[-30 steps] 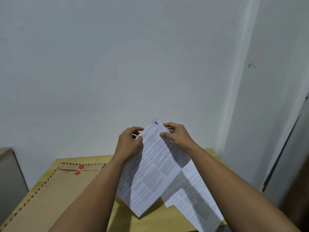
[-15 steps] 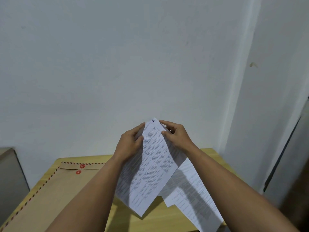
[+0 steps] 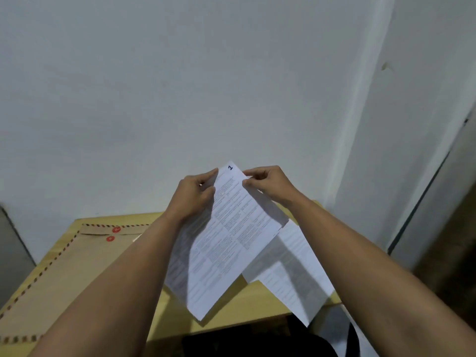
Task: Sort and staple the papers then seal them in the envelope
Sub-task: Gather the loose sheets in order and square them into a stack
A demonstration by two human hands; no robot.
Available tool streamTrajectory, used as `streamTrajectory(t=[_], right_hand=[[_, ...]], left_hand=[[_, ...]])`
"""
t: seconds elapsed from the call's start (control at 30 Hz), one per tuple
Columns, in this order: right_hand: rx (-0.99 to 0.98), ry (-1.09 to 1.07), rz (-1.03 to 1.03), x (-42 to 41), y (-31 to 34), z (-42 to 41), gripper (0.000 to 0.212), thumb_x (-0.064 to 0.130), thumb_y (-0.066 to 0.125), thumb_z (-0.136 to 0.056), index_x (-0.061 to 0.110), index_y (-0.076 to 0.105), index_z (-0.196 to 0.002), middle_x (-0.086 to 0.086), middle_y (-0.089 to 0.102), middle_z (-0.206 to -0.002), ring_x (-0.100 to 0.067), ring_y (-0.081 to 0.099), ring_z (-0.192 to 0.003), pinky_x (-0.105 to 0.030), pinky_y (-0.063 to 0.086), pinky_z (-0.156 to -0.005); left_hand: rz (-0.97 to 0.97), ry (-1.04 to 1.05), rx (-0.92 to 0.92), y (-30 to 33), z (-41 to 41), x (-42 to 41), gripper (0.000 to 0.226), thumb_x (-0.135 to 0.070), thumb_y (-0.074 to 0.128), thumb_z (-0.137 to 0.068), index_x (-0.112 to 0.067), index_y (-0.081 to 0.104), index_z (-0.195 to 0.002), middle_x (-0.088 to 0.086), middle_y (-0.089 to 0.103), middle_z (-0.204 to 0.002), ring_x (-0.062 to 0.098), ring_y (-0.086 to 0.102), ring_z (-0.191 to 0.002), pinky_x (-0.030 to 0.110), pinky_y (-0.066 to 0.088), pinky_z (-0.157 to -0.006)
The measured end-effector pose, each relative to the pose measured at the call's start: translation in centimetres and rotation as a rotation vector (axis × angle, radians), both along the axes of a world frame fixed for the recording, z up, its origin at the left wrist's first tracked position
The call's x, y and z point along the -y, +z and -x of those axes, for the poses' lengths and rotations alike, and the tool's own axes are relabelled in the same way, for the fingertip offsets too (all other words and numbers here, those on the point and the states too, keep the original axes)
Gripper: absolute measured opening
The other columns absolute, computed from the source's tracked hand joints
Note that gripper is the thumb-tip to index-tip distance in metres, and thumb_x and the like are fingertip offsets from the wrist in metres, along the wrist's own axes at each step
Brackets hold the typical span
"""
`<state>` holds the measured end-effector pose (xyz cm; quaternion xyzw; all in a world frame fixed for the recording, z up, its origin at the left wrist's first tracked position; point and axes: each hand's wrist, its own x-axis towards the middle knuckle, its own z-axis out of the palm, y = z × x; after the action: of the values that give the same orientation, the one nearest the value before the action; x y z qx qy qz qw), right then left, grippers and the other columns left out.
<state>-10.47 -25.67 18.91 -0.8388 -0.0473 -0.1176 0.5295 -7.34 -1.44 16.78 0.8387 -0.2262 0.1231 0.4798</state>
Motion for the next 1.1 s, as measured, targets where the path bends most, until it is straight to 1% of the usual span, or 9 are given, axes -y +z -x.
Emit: streamTrajectory(t=[0.2,0.37,0.5,0.63,0.73,0.83,0.93,1.0,1.1], right_hand=[[-0.163,-0.240,0.127,8.0,-2.5,0.1,0.038,0.019,0.075,-0.092,0.011,0.069,-0.128,-0.008,0.080,-0.100,-0.017,0.073,-0.076,-0.020,0.044,-0.062],[-0.336,-0.431,0.256,15.0,-5.7,1.6,0.032,0.008,0.074,-0.090,0.009,0.070,-0.122,-0.013,0.077,-0.104,-0.020,0.070,-0.074,-0.022,0.048,-0.060],[-0.479,-0.445,0.363,18.0,-9.2,1.6,0.034,0.008,0.078,-0.086,0.009,0.073,-0.120,-0.012,0.072,-0.117,-0.025,0.070,-0.100,-0.032,0.056,-0.088],[-0.517,-0.406,0.403,18.2,-11.9,-0.2,0.037,0.010,0.079,-0.085,0.010,0.073,-0.121,-0.004,0.065,-0.115,-0.022,0.064,-0.112,-0.027,0.047,-0.092],[-0.509,-0.361,0.426,17.3,-13.5,-2.7,0.040,0.017,0.082,-0.084,0.012,0.073,-0.122,-0.004,0.067,-0.126,-0.021,0.064,-0.118,-0.029,0.049,-0.096],[-0.527,-0.330,0.455,16.4,-15.3,-6.1,0.042,0.024,0.084,-0.082,0.017,0.073,-0.121,-0.006,0.071,-0.125,-0.021,0.066,-0.112,-0.029,0.051,-0.094],[-0.535,-0.300,0.502,15.0,-16.6,-8.7,0.050,0.034,0.082,-0.080,0.024,0.069,-0.128,0.003,0.069,-0.125,-0.019,0.065,-0.118,-0.036,0.051,-0.103],[-0.511,-0.287,0.557,13.7,-17.1,-9.9,0.053,0.040,0.078,-0.081,0.028,0.065,-0.131,0.007,0.066,-0.130,-0.018,0.060,-0.126,-0.036,0.046,-0.104],[-0.432,-0.272,0.656,11.8,-17.8,-11.8,0.049,0.045,0.073,-0.083,0.032,0.066,-0.130,0.006,0.062,-0.134,-0.021,0.056,-0.129,-0.041,0.038,-0.101]], left_hand=[[-0.069,-0.007,-0.055,-2.6,-1.4,1.9,0.051,-0.010,0.061,-0.092,-0.025,0.061,-0.141,-0.007,0.063,-0.139,0.009,0.058,-0.128,0.024,0.043,-0.106],[-0.148,-0.054,-0.106,-5.4,-2.6,4.0,0.052,-0.007,0.057,-0.093,-0.025,0.061,-0.141,-0.002,0.066,-0.136,0.018,0.063,-0.121,0.026,0.046,-0.099],[-0.176,-0.075,-0.135,-7.0,-3.7,5.6,0.052,-0.005,0.057,-0.092,-0.025,0.063,-0.140,-0.001,0.066,-0.136,0.018,0.064,-0.120,0.027,0.046,-0.099],[-0.199,-0.093,-0.166,-8.7,-5.2,6.6,0.050,-0.006,0.058,-0.093,-0.025,0.064,-0.138,-0.006,0.065,-0.137,0.014,0.063,-0.123,0.033,0.048,-0.106],[-0.195,-0.093,-0.195,-9.9,-6.6,6.9,0.046,-0.007,0.058,-0.094,-0.025,0.066,-0.136,-0.012,0.065,-0.135,0.010,0.064,-0.120,0.031,0.049,-0.103],[-0.183,-0.081,-0.241,-11.6,-8.2,6.8,0.042,-0.009,0.058,-0.096,-0.028,0.069,-0.132,-0.015,0.073,-0.114,-0.001,0.068,-0.093,0.026,0.053,-0.088],[-0.184,-0.055,-0.290,-13.4,-9.4,6.1,0.042,-0.009,0.057,-0.097,-0.034,0.071,-0.127,-0.006,0.074,-0.079,-0.008,0.054,-0.054,0.022,0.045,-0.064],[-0.167,-0.043,-0.325,-14.7,-9.9,5.5,0.044,-0.008,0.057,-0.097,-0.041,0.068,-0.124,-0.009,0.068,-0.063,-0.002,0.048,-0.047,0.020,0.043,-0.059],[-0.179,-0.023,-0.369,-16.3,-10.4,4.7,0.046,-0.004,0.055,-0.096,-0.031,0.067,-0.132,-0.012,0.065,-0.056,0.001,0.048,-0.046,0.011,0.040,-0.051]])
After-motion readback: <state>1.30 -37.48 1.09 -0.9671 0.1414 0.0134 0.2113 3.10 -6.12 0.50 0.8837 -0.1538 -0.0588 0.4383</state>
